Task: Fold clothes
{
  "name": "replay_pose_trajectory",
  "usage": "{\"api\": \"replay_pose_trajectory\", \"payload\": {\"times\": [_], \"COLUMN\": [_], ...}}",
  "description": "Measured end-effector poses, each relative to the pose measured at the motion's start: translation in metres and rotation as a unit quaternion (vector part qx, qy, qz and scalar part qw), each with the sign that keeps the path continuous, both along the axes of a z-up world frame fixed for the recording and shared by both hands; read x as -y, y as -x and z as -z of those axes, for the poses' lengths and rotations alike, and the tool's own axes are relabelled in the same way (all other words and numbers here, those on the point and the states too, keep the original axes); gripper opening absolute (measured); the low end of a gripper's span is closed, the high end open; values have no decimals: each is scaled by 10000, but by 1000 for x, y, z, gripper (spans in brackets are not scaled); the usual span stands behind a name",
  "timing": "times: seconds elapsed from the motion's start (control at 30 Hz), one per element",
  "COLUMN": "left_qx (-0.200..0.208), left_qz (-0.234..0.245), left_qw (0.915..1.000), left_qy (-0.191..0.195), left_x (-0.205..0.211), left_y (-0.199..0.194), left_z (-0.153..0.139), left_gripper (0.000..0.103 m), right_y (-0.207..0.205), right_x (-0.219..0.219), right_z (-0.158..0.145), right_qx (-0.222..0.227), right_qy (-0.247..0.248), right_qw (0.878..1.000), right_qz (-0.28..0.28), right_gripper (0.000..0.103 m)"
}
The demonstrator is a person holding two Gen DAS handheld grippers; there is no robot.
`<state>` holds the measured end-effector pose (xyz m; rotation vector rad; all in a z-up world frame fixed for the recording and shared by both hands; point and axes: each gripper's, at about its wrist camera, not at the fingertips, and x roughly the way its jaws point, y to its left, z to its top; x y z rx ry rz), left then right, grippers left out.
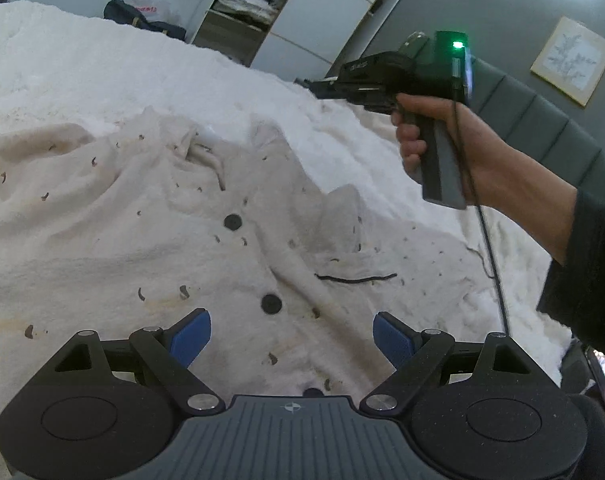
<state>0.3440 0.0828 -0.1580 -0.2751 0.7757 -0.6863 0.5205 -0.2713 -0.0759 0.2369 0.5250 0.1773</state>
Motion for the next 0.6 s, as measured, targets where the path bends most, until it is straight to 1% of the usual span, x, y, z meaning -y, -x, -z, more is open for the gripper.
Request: {"api": "replay_pose_trajectory", "payload": {"times": [0.07, 0.13, 0.17, 0.23, 0.27, 0.3, 0.33, 0.4, 0.43, 0.47, 0.5, 0.53, 0.57, 0.6], "left_qx": [13, 37, 44, 38, 33, 28, 24, 59, 90, 117, 142, 158, 174, 197], "left_qz": [28, 57, 69, 72, 60, 41, 0, -73, -104, -128, -165, -248, -336, -451], "left_qw": [10000, 10000, 10000, 10000, 10000, 10000, 10000, 10000, 9999, 9998, 9998, 9996, 9993, 9988], "left_qy": [59, 57, 46, 12, 13, 16, 26, 35, 33, 21, -2, -49, -47, -25], "left_x": [0, 1, 1, 2, 1, 1, 0, -3, -5, -8, -11, -16, -21, -28], "left_y": [1, 2, 2, 2, 2, 2, 2, 5, 6, 7, 8, 10, 11, 13], "left_z": [-3, -4, -4, -3, -3, -4, -6, -9, -11, -12, -13, -14, -15, -17], "left_gripper": [85, 85, 85, 85, 85, 85, 85, 85, 85, 85, 85, 85, 85, 85], "right_y": [0, -7, -12, -15, -16, -21, -26, -41, -45, -49, -52, -45, -37, -28], "right_x": [-9, -17, -26, -37, -45, -54, -64, -79, -82, -83, -84, -85, -86, -90], "right_z": [-1, 0, -2, -2, -2, 5, 12, 50, 59, 71, 83, 79, 72, 62], "right_qx": [42, -75, -220, -247, -338, -591, -864, -1491, -1649, -1808, -1969, -1769, -1519, -1316], "right_qy": [-120, -28, 212, 348, 416, 494, 573, 753, 871, 1044, 1223, 1128, 995, 954], "right_qw": [9996, 9993, 9988, 9980, 9967, 9945, 9913, 9817, 9789, 9760, 9720, 9775, 9833, 9867], "right_qz": [-254, -358, -377, -471, -611, -715, -813, -913, -833, -624, -399, -239, -88, -40], "right_gripper": [41, 42, 42, 42, 42, 42, 40, 37, 30, 22, 22, 24, 36, 44]}}
